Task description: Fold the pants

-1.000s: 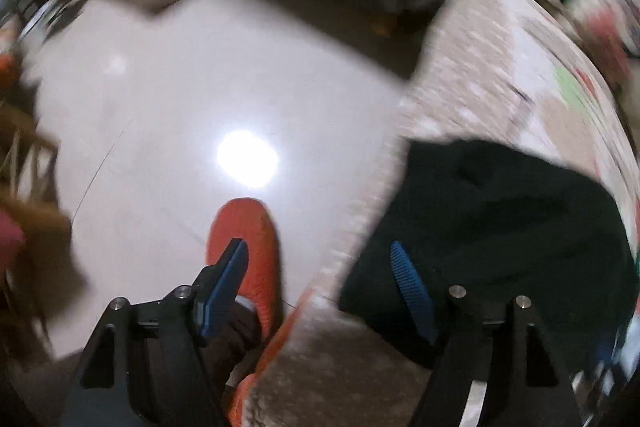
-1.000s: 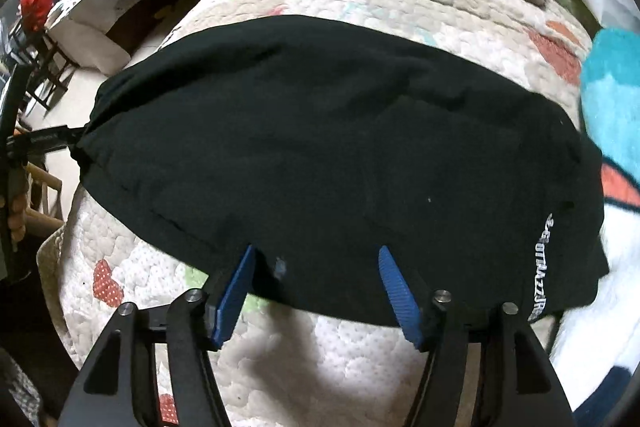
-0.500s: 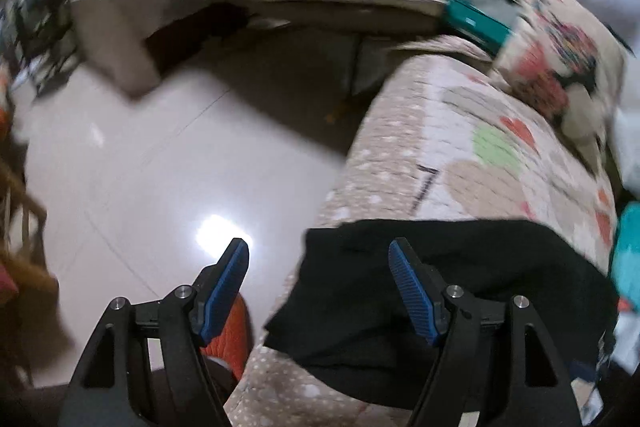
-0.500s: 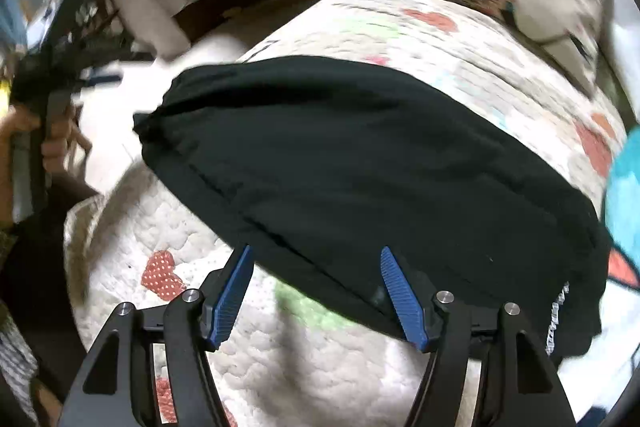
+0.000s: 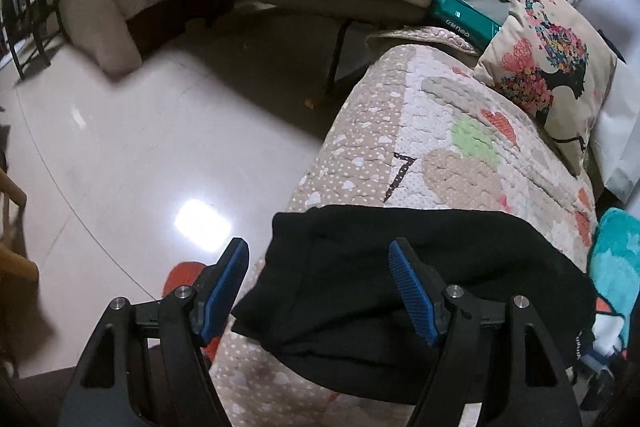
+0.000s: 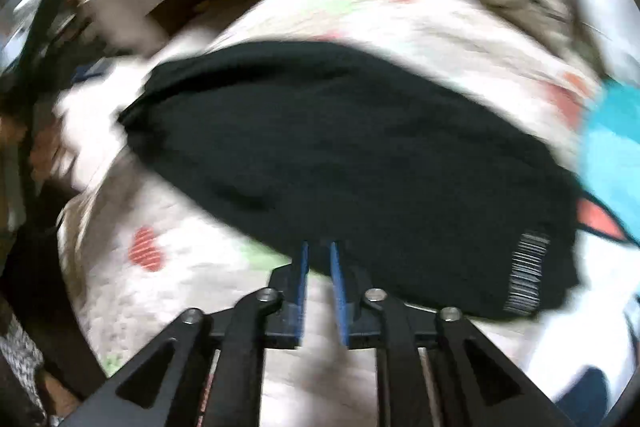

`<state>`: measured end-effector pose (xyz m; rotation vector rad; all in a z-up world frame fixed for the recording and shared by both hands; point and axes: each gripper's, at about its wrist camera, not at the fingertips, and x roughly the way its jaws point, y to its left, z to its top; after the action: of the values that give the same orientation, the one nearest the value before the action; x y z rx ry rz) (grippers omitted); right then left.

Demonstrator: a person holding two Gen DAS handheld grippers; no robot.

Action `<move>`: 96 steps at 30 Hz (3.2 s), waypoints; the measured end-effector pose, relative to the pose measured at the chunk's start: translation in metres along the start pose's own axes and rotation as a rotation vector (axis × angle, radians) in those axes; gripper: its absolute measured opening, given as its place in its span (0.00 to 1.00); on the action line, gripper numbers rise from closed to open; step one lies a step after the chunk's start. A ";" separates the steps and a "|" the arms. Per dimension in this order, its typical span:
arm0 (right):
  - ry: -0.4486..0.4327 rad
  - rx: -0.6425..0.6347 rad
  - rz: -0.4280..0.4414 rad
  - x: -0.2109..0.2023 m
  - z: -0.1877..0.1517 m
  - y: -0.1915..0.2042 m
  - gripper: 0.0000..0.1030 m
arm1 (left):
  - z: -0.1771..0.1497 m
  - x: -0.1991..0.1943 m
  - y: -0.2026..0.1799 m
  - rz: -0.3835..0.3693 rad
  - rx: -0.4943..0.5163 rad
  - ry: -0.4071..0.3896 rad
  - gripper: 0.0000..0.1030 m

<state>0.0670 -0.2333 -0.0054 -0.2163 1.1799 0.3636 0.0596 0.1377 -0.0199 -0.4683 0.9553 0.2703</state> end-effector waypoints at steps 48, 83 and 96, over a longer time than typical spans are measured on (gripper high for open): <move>0.045 -0.526 0.231 0.057 0.158 0.213 0.68 | -0.047 0.009 0.120 0.008 -0.457 0.171 0.70; 0.219 -0.607 0.310 0.139 0.188 0.298 0.25 | -0.058 0.035 0.098 -0.102 -0.467 0.252 0.51; 0.364 -0.732 0.328 0.185 0.186 0.330 0.69 | -0.066 0.054 0.082 -0.129 -0.484 0.263 0.61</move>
<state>0.1610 0.1668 -0.1007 -0.7526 1.4017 1.0790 0.0080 0.1771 -0.1186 -1.0256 1.1110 0.3290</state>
